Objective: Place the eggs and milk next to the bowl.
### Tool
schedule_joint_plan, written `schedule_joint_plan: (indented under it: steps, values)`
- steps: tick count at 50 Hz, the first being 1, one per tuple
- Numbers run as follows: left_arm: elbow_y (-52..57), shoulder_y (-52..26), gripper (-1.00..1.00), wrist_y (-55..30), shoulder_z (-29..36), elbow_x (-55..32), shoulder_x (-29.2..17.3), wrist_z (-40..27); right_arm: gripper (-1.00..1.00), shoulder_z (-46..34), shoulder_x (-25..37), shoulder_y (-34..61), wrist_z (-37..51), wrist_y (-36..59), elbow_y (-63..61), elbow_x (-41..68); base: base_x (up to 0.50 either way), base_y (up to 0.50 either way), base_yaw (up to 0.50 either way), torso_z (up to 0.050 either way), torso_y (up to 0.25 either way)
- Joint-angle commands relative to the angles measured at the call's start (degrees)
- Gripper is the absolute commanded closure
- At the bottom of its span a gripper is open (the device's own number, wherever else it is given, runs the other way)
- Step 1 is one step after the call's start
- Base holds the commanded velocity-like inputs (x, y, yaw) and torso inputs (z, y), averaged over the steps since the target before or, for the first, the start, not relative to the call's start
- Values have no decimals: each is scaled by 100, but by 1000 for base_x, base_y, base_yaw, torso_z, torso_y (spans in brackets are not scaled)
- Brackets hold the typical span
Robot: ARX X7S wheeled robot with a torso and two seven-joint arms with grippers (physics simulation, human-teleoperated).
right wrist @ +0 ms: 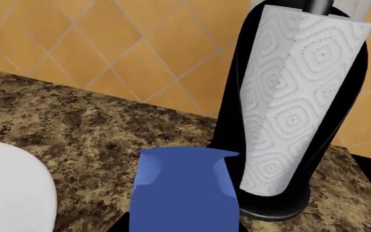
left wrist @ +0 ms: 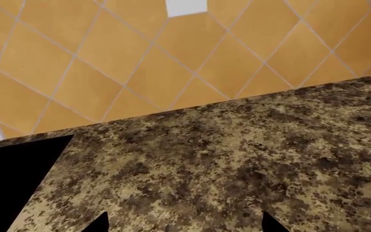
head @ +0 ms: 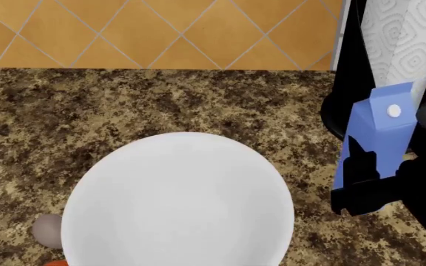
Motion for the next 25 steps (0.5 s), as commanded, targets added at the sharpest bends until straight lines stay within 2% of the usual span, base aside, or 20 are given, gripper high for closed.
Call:
schedule_joint_plan:
  steps: [1, 11, 25]
  values:
    - [-1, -2, -100, 13, 14, 9, -8, 26, 100, 162, 299, -252, -600, -218, -219, 73, 0, 0, 0, 0, 0]
    - [1, -9, -100, 13, 36, 24, -23, 49, 100, 325, 558, -668, -1108, -574, -421, 129, 0, 0, 0, 0, 1]
    - [1, -7, -100, 29, 44, 40, -27, 54, 100, 380, 523, -982, -1411, -895, -569, 157, 0, 0, 0, 1, 0]
